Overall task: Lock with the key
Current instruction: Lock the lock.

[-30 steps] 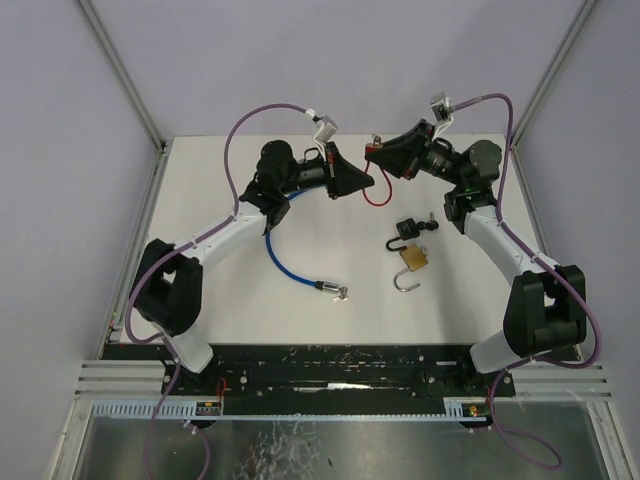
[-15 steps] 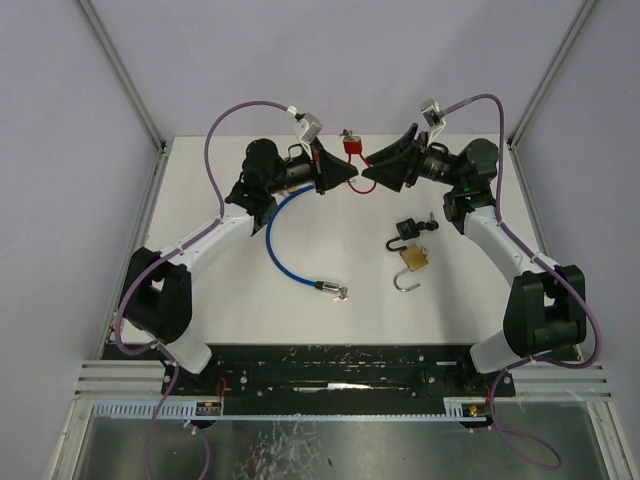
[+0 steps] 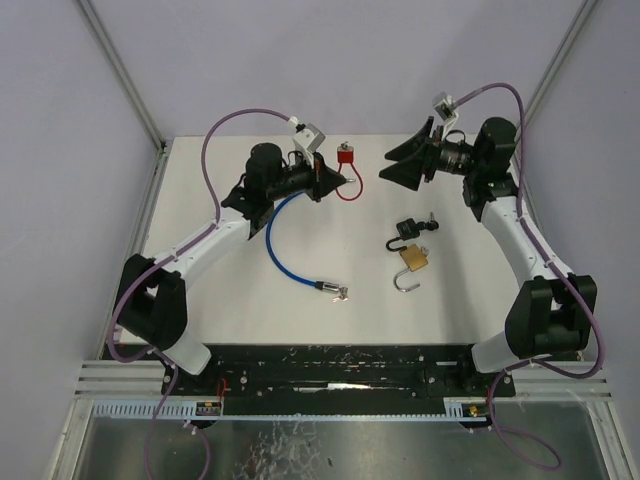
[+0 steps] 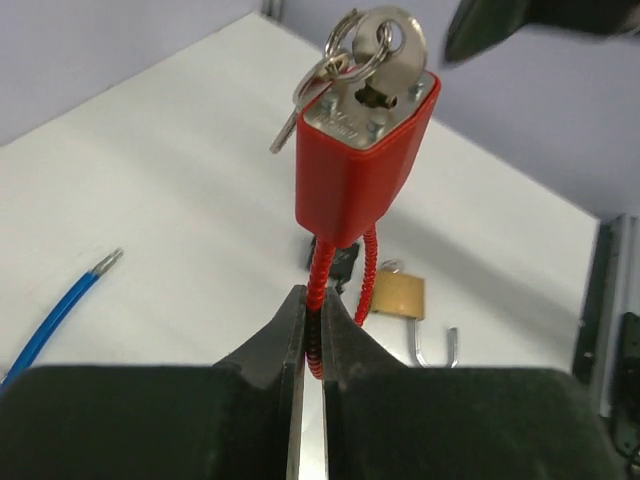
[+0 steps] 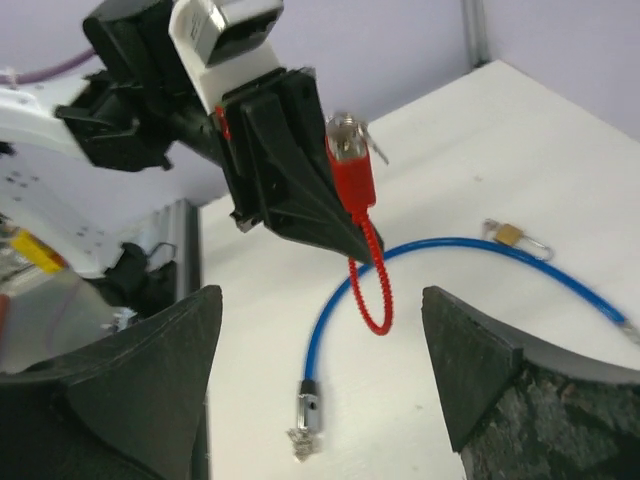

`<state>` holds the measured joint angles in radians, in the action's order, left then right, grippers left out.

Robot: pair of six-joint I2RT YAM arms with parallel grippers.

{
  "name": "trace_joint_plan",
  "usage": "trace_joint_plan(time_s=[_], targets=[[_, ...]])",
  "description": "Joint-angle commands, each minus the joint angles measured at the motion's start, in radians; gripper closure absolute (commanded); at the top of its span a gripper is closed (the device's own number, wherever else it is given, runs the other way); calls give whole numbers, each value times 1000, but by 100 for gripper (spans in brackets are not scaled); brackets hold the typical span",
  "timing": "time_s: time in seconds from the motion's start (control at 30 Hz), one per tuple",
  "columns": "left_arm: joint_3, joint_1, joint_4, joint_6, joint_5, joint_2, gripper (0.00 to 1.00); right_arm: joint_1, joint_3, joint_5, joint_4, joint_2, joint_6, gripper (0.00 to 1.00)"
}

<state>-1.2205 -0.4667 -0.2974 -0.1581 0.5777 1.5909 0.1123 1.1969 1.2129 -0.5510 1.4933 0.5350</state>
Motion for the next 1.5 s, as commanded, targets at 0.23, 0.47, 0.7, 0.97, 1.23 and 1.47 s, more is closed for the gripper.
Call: trace_joint_plan(time_s=[0.23,0.47,0.7,0.97,1.23,1.47], targets=[[-85,-107,308,274,-225,11,100,-3,369,-124,939,-30,-576,23],[-114,-167,350,339,-284,44,100,48,255,-188,795,-31,-361,39],[-125,-196,387,381,-323,50,100,79,257,-252,822,-1,-350,48],[-131,-211,404,403,-347,54,100,104,249,-282,835,16,-354,63],[-132,-214,411,407,-355,52,100,114,258,-331,873,24,-394,68],[-132,-216,408,407,-352,52,100,119,257,-352,885,24,-417,73]])
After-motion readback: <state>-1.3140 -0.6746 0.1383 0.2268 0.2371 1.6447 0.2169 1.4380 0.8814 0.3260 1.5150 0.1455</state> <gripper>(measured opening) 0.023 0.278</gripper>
